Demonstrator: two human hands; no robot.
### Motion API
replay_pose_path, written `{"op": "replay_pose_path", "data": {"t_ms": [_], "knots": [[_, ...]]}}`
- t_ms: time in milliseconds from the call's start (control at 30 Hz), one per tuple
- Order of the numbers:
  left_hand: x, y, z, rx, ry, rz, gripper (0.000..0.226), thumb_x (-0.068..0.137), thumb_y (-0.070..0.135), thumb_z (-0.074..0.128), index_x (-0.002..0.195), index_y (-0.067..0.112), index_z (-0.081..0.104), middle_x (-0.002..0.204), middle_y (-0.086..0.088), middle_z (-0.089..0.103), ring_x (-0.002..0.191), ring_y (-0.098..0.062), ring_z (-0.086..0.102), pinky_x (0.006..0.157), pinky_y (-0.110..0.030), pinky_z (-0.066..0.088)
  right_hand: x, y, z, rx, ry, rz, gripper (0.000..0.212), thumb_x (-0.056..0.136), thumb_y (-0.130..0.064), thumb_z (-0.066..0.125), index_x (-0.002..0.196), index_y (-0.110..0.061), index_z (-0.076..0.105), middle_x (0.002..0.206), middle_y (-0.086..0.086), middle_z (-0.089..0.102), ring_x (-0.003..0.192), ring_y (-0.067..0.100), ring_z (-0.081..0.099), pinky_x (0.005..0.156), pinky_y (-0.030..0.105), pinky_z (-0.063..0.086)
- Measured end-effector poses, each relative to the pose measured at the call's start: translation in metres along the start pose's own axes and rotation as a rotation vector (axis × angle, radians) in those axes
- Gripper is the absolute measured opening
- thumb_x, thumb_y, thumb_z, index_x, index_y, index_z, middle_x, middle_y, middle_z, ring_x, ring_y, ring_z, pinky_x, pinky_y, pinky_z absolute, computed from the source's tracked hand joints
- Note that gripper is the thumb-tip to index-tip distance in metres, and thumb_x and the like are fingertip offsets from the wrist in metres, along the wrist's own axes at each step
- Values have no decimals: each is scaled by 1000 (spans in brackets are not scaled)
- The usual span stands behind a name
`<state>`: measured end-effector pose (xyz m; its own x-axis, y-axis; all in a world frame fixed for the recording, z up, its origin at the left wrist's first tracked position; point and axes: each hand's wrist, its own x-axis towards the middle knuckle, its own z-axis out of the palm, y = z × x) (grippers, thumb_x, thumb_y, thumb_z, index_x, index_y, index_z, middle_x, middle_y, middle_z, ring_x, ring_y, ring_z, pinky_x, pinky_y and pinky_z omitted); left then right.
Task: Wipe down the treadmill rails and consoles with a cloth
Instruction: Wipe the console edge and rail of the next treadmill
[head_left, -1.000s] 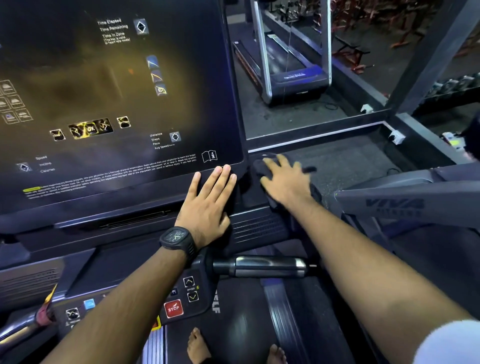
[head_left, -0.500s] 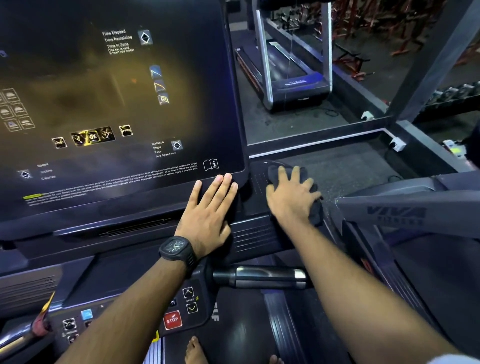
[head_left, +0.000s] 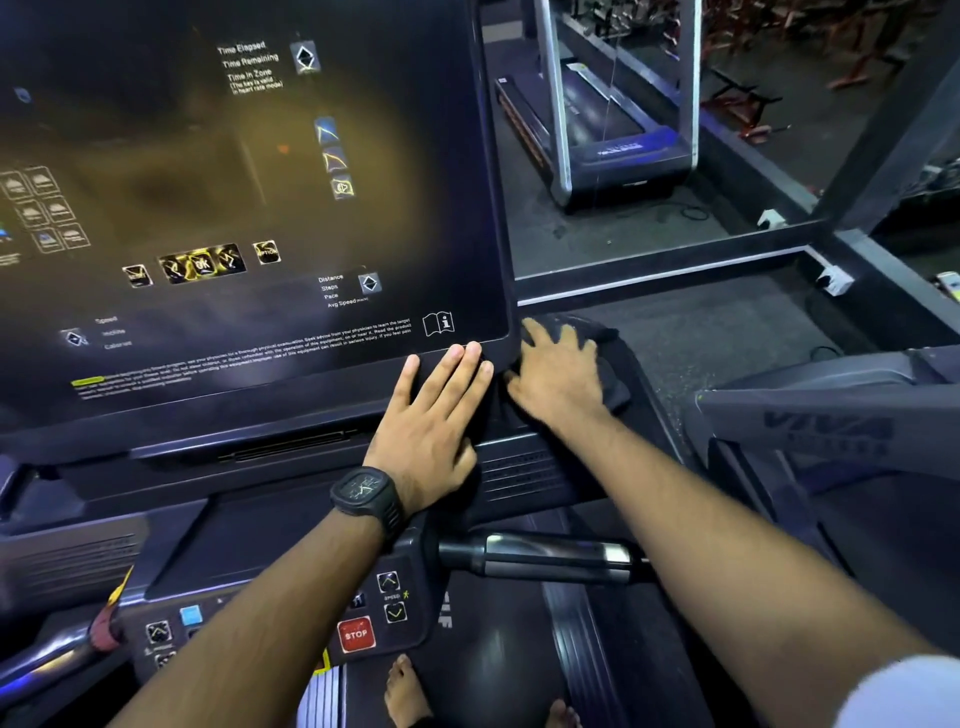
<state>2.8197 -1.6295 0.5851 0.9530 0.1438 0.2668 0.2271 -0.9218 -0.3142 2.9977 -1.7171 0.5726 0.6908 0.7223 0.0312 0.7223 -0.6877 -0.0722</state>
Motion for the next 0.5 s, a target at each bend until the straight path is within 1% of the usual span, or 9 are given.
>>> {"op": "replay_pose_path", "data": {"t_ms": [67,100,233,267,300,367,400,433,500], "knots": [[-1,0,0,0,-6,-2,93,74,36,61,157,10,26,166,-10,14,154,-25,12,122,-55,8,22,12,-7,12,-108,-121,57,96,-54,46,149,-34,40,160,-8,31,137,35,35,107,59,37],[-1,0,0,-3,-10,-2,93,74,36,61,157,10,26,166,-10,13,154,-25,11,122,-55,8,32,20,-8,34,-154,-77,58,96,-55,46,150,-37,37,161,-9,28,138,35,34,107,61,37],[-2,1,0,-6,-14,0,93,75,36,61,157,11,24,167,-9,12,154,-24,10,123,-55,7,26,23,-5,161,-129,396,64,97,-55,46,156,-36,29,166,1,21,140,44,30,106,71,32],[-1,0,0,-7,-12,-3,94,75,36,61,157,11,25,167,-9,12,154,-24,10,123,-55,7,19,15,-3,124,-110,391,64,97,-54,46,156,-35,29,166,2,21,140,45,29,105,71,31],[-1,-1,0,-6,-9,-5,94,74,36,61,157,11,25,166,-9,13,154,-24,10,123,-55,7,14,8,-2,63,-70,305,63,96,-53,46,155,-35,31,165,2,24,138,43,31,105,68,31],[1,-3,-1,1,-2,-7,94,74,36,61,157,11,26,166,-9,13,154,-24,11,123,-54,6,16,2,-2,-3,4,24,56,96,-51,46,148,-34,41,159,-3,33,135,37,36,105,62,34],[1,-2,0,1,-4,-6,94,74,36,61,157,11,26,166,-9,13,154,-24,10,123,-54,5,23,6,-4,-4,-21,-86,53,96,-52,45,146,-33,44,157,-6,34,135,35,37,106,59,36],[0,-1,0,-1,-8,-5,94,74,36,61,157,11,25,166,-9,13,154,-24,10,123,-54,5,31,12,-6,2,-78,-132,53,97,-53,44,147,-34,43,157,-8,34,136,33,37,106,58,37],[-1,0,0,0,-13,-1,95,74,37,62,157,11,25,166,-9,13,154,-24,10,123,-54,5,42,25,-8,69,-166,-9,58,96,-56,44,150,-39,36,160,-7,29,137,36,36,105,61,39]]}}
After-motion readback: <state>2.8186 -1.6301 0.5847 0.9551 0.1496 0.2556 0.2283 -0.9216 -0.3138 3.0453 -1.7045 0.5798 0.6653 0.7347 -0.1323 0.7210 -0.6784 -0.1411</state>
